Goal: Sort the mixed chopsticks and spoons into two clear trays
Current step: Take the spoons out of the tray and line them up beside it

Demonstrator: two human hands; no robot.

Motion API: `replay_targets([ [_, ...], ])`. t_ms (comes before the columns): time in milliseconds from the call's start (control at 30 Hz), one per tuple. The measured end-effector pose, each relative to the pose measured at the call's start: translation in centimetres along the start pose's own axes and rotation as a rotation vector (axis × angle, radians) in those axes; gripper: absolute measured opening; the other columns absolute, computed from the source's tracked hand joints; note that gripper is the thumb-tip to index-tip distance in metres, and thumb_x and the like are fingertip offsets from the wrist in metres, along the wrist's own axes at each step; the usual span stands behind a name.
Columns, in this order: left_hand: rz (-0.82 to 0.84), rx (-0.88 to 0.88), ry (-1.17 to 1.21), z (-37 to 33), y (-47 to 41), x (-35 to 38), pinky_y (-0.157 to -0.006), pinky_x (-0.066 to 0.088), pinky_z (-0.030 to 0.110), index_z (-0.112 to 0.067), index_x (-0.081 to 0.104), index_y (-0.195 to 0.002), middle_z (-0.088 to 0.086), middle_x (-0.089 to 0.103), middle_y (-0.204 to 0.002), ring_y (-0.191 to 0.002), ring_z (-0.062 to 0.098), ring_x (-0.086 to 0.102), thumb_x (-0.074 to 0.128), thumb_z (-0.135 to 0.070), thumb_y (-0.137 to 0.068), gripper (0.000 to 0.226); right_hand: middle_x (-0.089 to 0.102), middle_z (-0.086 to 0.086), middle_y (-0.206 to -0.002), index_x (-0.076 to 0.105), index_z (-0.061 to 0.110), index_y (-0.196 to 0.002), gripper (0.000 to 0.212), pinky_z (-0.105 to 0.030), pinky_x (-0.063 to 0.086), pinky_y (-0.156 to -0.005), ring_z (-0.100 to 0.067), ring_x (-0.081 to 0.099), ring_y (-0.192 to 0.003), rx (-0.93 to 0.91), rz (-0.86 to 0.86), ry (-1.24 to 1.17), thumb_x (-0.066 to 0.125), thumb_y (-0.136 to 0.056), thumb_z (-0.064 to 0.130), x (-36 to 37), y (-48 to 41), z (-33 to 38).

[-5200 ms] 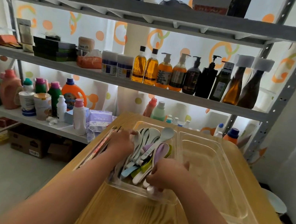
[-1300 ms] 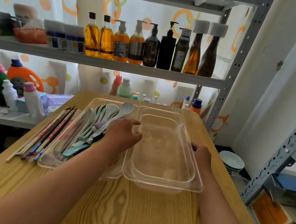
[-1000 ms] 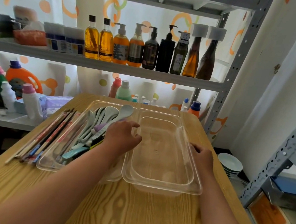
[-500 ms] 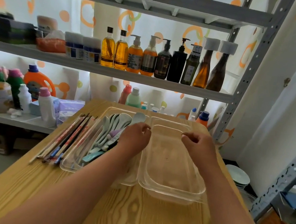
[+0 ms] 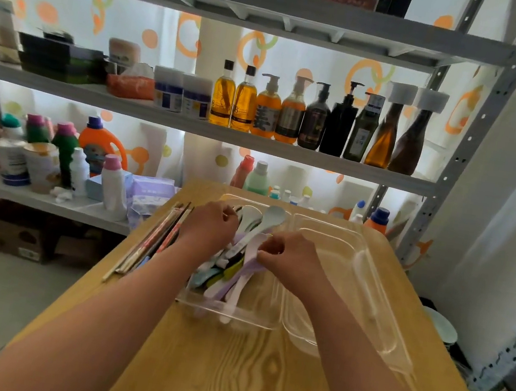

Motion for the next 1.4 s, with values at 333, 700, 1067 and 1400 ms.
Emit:
replay_targets([
  [333,0.019,0.015,0.038,1.9,0.7,0.2,-0.087,0.048,0.032,-0.02,0.067,-0.1,-0.001,0.069,-0.097,-0.094,0.018,0.06,0.049,-0.022,-0.091,0.02,0.057,-0.003,-0.105,0.052,0.025,-0.119,0.031,-0.037,0.03,-0.085,-0.023,0.05,-0.102,0.199,0.206,0.416,0.051,-0.09,0.037,5.3,-0.1,1.9],
  [700,0.064,0.052,-0.006,2.0,0.8,0.5,-0.089,0.05,0.038,-0.022,0.066,-0.098,-0.001,0.07,-0.099,-0.094,0.018,0.062,0.048,-0.024,-0.091,0.019,0.059,-0.002,-0.105,0.054,0.024,-0.116,0.034,-0.045,0.023,-0.102,-0.024,0.052,-0.109,0.284,0.27,0.513,0.053,-0.088,0.041,5.7,-0.4,2.3],
  [1067,0.12,0.028,-0.046,1.3,0.6,0.2,-0.088,0.05,0.04,-0.023,0.064,-0.102,-0.001,0.069,-0.101,-0.094,0.019,0.061,0.05,-0.027,-0.09,0.019,0.049,0.005,-0.056,0.041,0.029,-0.056,0.038,-0.007,0.031,-0.036,-0.004,0.048,-0.048,0.135,0.089,0.114,0.054,-0.086,0.01,2.3,0.4,2.4],
  [1400,0.031,0.118,0.029,-5.0,1.0,2.9,-0.083,0.044,0.028,-0.016,0.066,-0.105,0.003,0.068,-0.106,-0.098,0.019,0.06,0.049,-0.024,-0.09,0.024,0.056,-0.003,-0.051,0.048,0.014,-0.057,0.028,-0.017,0.038,-0.049,-0.011,0.058,-0.051,0.16,-0.094,0.071,0.051,-0.085,0.017,-1.7,0.6,-0.4],
])
Point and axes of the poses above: each hand's wrist, its own y-axis away from the middle knuckle, its own x-axis out of the palm, z = x × y, the point moved 3 cm from there along -y, towards the middle knuckle
